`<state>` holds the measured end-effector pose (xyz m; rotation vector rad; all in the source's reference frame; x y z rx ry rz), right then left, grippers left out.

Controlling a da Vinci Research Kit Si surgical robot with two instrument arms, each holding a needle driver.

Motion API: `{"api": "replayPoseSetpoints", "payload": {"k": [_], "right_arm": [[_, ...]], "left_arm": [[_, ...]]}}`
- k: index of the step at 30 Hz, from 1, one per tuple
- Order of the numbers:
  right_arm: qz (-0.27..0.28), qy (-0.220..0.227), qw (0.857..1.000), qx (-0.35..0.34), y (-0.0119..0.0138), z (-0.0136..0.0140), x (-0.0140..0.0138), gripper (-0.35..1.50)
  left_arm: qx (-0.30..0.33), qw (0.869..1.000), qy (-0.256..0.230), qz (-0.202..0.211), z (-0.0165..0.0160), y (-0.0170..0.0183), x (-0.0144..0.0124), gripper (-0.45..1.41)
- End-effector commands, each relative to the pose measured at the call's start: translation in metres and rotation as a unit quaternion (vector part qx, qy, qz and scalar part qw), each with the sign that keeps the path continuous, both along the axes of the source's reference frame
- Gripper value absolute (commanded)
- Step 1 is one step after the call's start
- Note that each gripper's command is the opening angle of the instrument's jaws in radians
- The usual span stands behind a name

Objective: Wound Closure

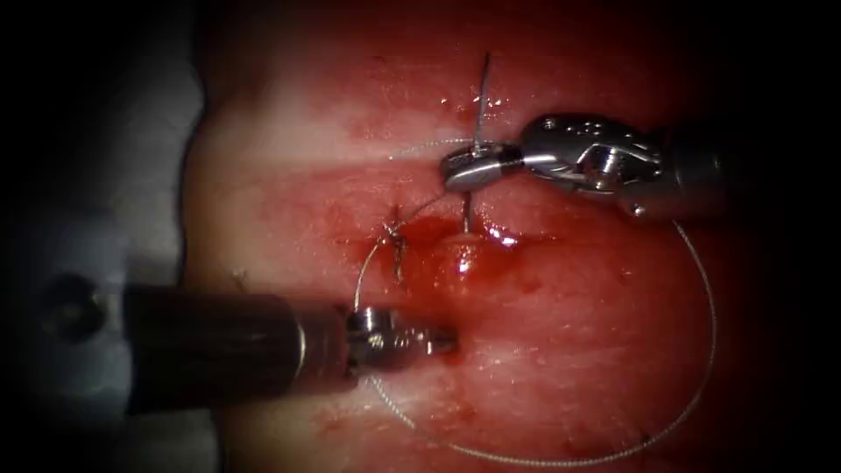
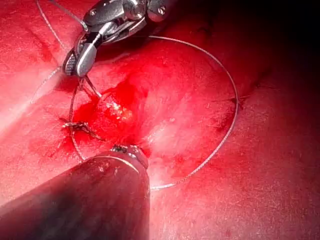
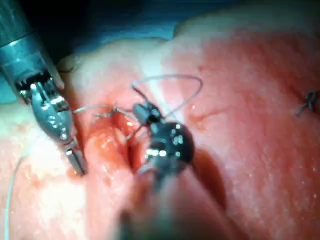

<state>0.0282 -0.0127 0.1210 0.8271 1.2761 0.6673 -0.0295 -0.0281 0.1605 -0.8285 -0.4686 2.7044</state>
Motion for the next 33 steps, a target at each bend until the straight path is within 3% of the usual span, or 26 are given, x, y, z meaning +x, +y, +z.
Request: {"api": "replayPoseSetpoints", "payload": {"k": [1, 10, 15, 21, 33], "right_arm": [[-0.001, 0.003, 1.0, 0.016, -0.0012, 0.0007, 0.0008, -0.35], [0.008, 0.002, 0.994, 0.112, -0.0023, 0.001, 0.001, -0.35], [0.001, -0.002, 0.983, 0.186, -0.0034, 0.001, 0.0012, -0.35], [-0.012, -0.005, 0.958, 0.286, -0.0065, 0.0007, 0.0014, -0.35], [-0.04, 0.009, 0.949, 0.314, -0.0126, -0.0018, 0.0009, -0.35]], "left_arm": [[0.003, 1.0, 0.0, 0.001, 0.0005, -0.0011, -0.0005, 0.15], [0.002, 1.0, 0.0, 0.001, 0.0006, -0.0011, -0.0005, 0.15], [0.002, 1.0, 0.0, 0.001, 0.0006, -0.0011, -0.0004, 0.15], [0.002, 1.0, 0.0, 0.001, 0.0008, -0.001, -0.0004, 0.15], [0.002, 1.0, 0.0, 0.001, 0.0008, -0.0009, -0.0003, 0.15]]}}
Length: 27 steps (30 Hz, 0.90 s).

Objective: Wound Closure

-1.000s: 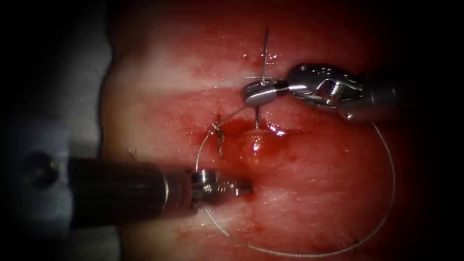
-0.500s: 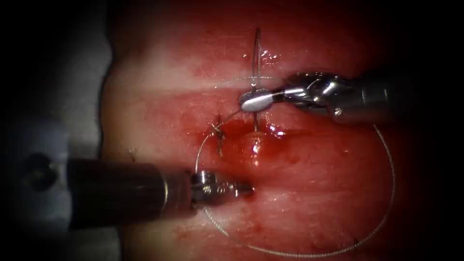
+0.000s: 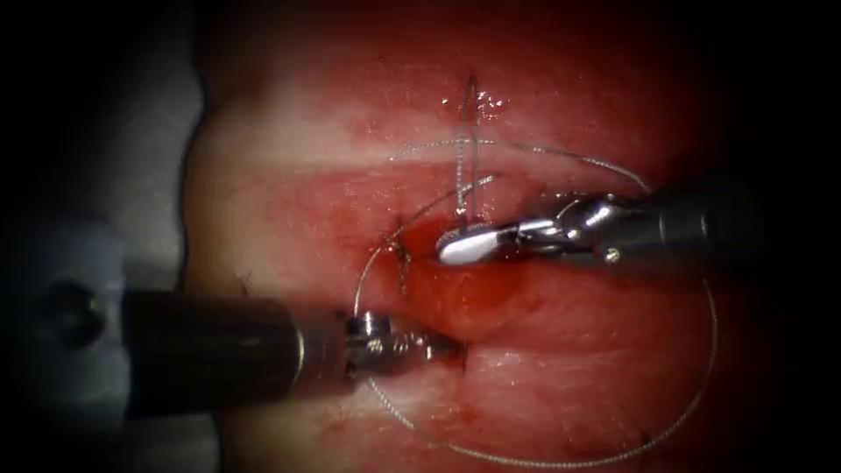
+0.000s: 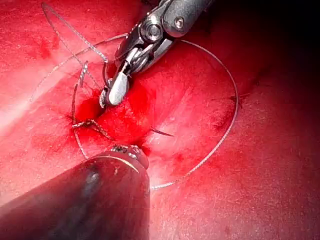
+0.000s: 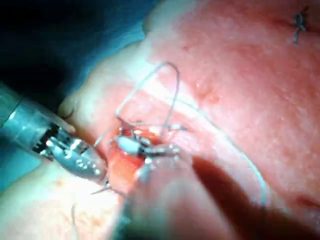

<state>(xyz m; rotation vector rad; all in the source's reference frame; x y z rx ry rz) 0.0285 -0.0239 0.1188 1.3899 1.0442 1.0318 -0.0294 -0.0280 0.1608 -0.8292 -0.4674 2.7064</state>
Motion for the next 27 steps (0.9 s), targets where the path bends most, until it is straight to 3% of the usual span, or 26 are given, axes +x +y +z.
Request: {"api": "replayPoseSetpoints", "payload": {"k": [1, 4, 5, 6, 7, 9, 10, 13, 20, 22, 24, 27], "right_arm": [[-0.004, 0.005, 1.0, 0.003, -0.0016, 0.0001, 0.0006, -0.35], [0.0, 0.002, 1.0, 0.006, -0.002, 0.0, 0.0007, -0.33], [0.029, -0.011, 0.998, -0.046, -0.0016, 0.0001, 0.0006, 0.27], [0.049, -0.024, 0.996, -0.077, -0.0014, 0.0003, 0.0006, 0.51], [0.072, -0.039, 0.987, -0.135, -0.001, 0.0005, 0.0004, 0.64], [0.09, -0.055, 0.977, -0.184, -0.0001, 0.001, -0.0001, 0.61], [0.095, -0.061, 0.972, -0.204, 0.0006, 0.0013, -0.0005, 0.68], [0.098, -0.064, 0.956, -0.268, 0.0023, 0.0022, -0.0014, 1.23], [0.111, -0.093, 0.917, -0.372, 0.0043, 0.0025, -0.0025, 1.36], [0.107, -0.085, 0.918, -0.372, 0.0041, 0.0021, -0.0021, 1.36], [0.1, -0.071, 0.913, -0.388, 0.0038, 0.0016, -0.0018, 1.25], [0.107, -0.085, 0.908, -0.396, 0.0043, 0.0009, -0.0012, 1.21]], "left_arm": [[0.003, 1.0, 0.0, 0.001, 0.0005, -0.0011, -0.0005, 0.15], [0.003, 1.0, 0.0, 0.001, 0.0005, -0.0011, -0.0004, 0.15], [0.003, 1.0, -0.001, 0.002, 0.0005, -0.0012, -0.0003, 0.15], [0.003, 1.0, -0.001, 0.002, 0.0005, -0.0012, -0.0003, 0.15], [0.003, 1.0, -0.001, 0.002, 0.0005, -0.0012, -0.0002, 0.15], [0.003, 1.0, -0.001, 0.002, 0.0004, -0.0012, -0.0001, 0.15], [0.003, 1.0, -0.002, 0.003, 0.0003, -0.0013, 0.0, 0.15], [0.005, 1.0, -0.004, 0.005, 0.0, -0.0013, 0.0003, 0.15], [0.003, 1.0, -0.003, 0.005, -0.0002, -0.0015, 0.0007, 0.15], [0.003, 1.0, -0.003, 0.005, -0.0002, -0.0015, 0.0007, 0.15], [0.003, 1.0, -0.003, 0.005, -0.0001, -0.0016, 0.0007, 0.15], [0.003, 1.0, -0.003, 0.005, -0.0001, -0.0016, 0.0006, 0.15]]}}
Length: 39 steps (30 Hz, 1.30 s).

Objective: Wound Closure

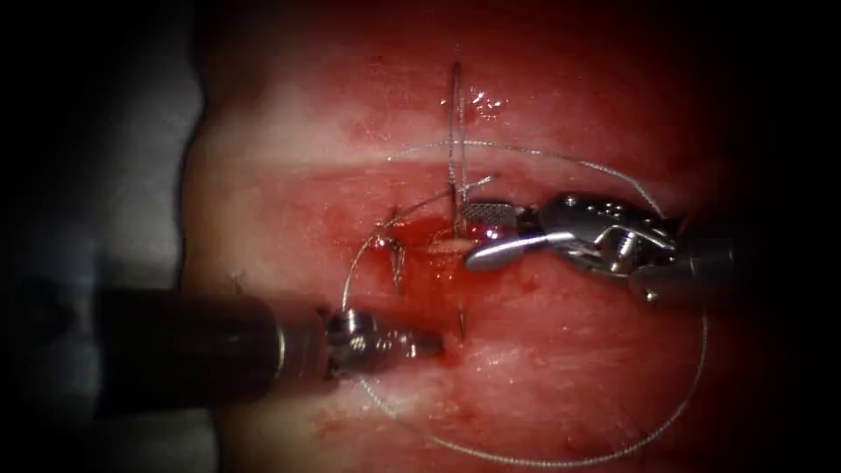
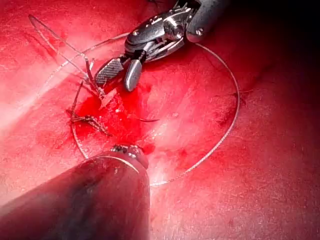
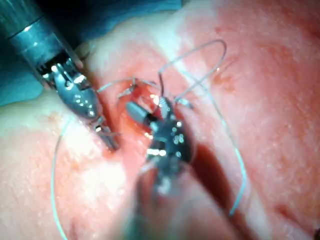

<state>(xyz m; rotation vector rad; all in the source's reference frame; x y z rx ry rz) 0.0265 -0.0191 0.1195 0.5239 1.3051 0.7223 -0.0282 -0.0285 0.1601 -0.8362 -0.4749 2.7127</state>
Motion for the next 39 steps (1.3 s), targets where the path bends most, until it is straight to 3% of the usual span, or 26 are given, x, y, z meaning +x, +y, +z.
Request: {"api": "replayPoseSetpoints", "payload": {"k": [1, 13, 15, 17, 20, 22, 25, 26, 34, 39], "right_arm": [[0.006, -0.006, 1.0, -0.001, -0.0002, 0.0001, 0.0009, 1.21], [0.014, -0.046, 0.999, -0.005, 0.0027, 0.0, 0.0023, 1.09], [0.01, -0.069, 0.998, -0.002, 0.003, 0.0003, 0.0024, 1.09], [0.004, -0.095, 0.995, 0.001, 0.0031, 0.0008, 0.0028, 1.04], [0.001, -0.097, 0.995, -0.001, 0.0029, 0.0012, 0.0029, 0.93], [-0.002, -0.094, 0.996, -0.001, 0.0026, 0.0012, 0.003, 0.74], [-0.002, -0.094, 0.996, -0.001, 0.002, 0.001, 0.003, -0.15], [-0.003, -0.094, 0.996, -0.001, 0.0018, 0.0009, 0.0031, -0.35], [-0.018, -0.098, 0.99, 0.097, 0.0005, 0.0004, 0.0033, -0.35], [-0.036, -0.093, 0.987, 0.127, -0.002, 0.0005, 0.0027, -0.35]], "left_arm": [[0.002, 1.0, 0.0, 0.001, 0.0006, -0.0012, -0.0005, 0.15], [0.002, 1.0, 0.0, 0.002, 0.0006, -0.0014, -0.0003, 0.15], [0.002, 1.0, 0.0, 0.002, 0.0006, -0.0014, -0.0003, 0.15], [0.002, 1.0, 0.0, 0.002, 0.0006, -0.0014, -0.0003, 0.15], [0.002, 1.0, 0.0, 0.002, 0.0006, -0.0014, -0.0003, 0.15], [0.002, 1.0, 0.0, 0.002, 0.0006, -0.0015, -0.0003, 0.15], [0.002, 1.0, 0.0, 0.002, 0.0006, -0.0015, -0.0003, 0.15], [0.002, 1.0, 0.0, 0.002, 0.0006, -0.0015, -0.0003, 0.15], [0.002, 1.0, 0.0, 0.002, 0.0006, -0.0015, -0.0003, 0.15], [0.002, 1.0, -0.001, 0.002, 0.0006, -0.0014, -0.0002, 0.15]]}}
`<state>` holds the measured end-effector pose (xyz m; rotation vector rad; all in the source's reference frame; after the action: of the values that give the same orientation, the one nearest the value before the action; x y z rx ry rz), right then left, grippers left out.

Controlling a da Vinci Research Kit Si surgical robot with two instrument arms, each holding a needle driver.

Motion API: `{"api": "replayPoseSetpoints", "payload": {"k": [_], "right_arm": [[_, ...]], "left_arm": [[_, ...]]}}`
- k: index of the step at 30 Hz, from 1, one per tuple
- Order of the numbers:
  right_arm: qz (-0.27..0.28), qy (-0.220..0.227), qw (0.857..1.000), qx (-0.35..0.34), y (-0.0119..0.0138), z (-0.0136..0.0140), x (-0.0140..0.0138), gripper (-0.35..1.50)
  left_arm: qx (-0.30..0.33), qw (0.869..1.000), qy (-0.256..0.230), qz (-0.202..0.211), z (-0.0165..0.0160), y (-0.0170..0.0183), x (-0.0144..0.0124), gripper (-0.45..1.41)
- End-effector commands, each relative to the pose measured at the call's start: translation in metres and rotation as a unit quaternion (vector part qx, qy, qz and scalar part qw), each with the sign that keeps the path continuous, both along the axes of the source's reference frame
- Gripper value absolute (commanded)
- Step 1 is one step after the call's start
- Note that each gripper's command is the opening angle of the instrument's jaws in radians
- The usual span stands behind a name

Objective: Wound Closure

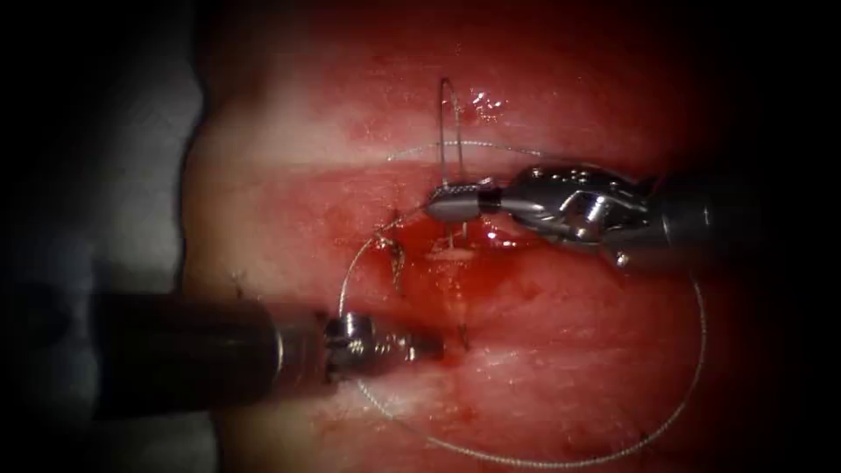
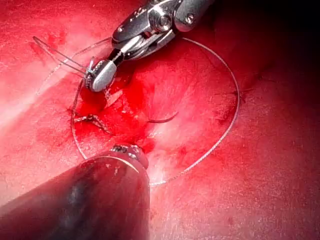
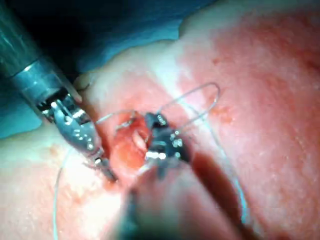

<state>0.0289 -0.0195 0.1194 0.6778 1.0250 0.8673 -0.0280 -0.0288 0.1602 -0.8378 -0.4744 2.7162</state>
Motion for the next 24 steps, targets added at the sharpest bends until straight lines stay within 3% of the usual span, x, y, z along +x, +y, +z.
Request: {"api": "replayPoseSetpoints", "payload": {"k": [1, 8, 13, 14, 16, 17, 18, 22, 24], "right_arm": [[-0.005, 0.001, 1.0, 0.008, -0.0019, 0.0005, 0.0002, -0.35], [-0.012, 0.006, 1.0, 0.013, -0.0032, 0.0, -0.0012, -0.35], [-0.005, 0.024, 1.0, -0.001, -0.0027, 0.0, -0.0022, -0.35], [0.0, 0.032, 0.999, -0.011, -0.0025, 0.0, -0.0024, -0.18], [0.01, 0.05, 0.998, -0.036, -0.0017, 0.0001, -0.0027, 0.66], [0.015, 0.052, 0.997, -0.047, -0.0014, 0.0001, -0.0029, 0.84], [0.017, 0.052, 0.997, -0.056, -0.0012, 0.0001, -0.0032, 0.96], [0.012, 0.049, 0.996, -0.08, -0.0006, -0.0003, -0.0048, 1.04], [0.003, 0.049, 0.993, -0.107, -0.0004, -0.0005, -0.0055, 1.18]], "left_arm": [[0.003, 1.0, 0.0, 0.001, 0.0005, -0.0011, -0.0005, 0.14], [0.003, 1.0, 0.0, 0.001, 0.0006, -0.001, -0.0005, 0.14], [0.0, 1.0, 0.001, 0.0, 0.0007, -0.0009, -0.0004, 0.14], [0.001, 1.0, 0.001, 0.0, 0.0006, -0.0008, -0.0004, 0.14], [0.0, 1.0, 0.002, -0.001, 0.0005, -0.0008, -0.0004, 0.14], [-0.005, 1.0, 0.0, 0.003, 0.0004, -0.0008, -0.0003, 0.14], [-0.014, 1.0, -0.005, 0.01, 0.0003, -0.0008, -0.0002, 0.15], [-0.053, 0.997, -0.039, 0.033, -0.0004, -0.001, 0.0003, 0.22], [-0.082, 0.993, -0.06, 0.054, -0.001, -0.0015, 0.0007, 0.29]]}}
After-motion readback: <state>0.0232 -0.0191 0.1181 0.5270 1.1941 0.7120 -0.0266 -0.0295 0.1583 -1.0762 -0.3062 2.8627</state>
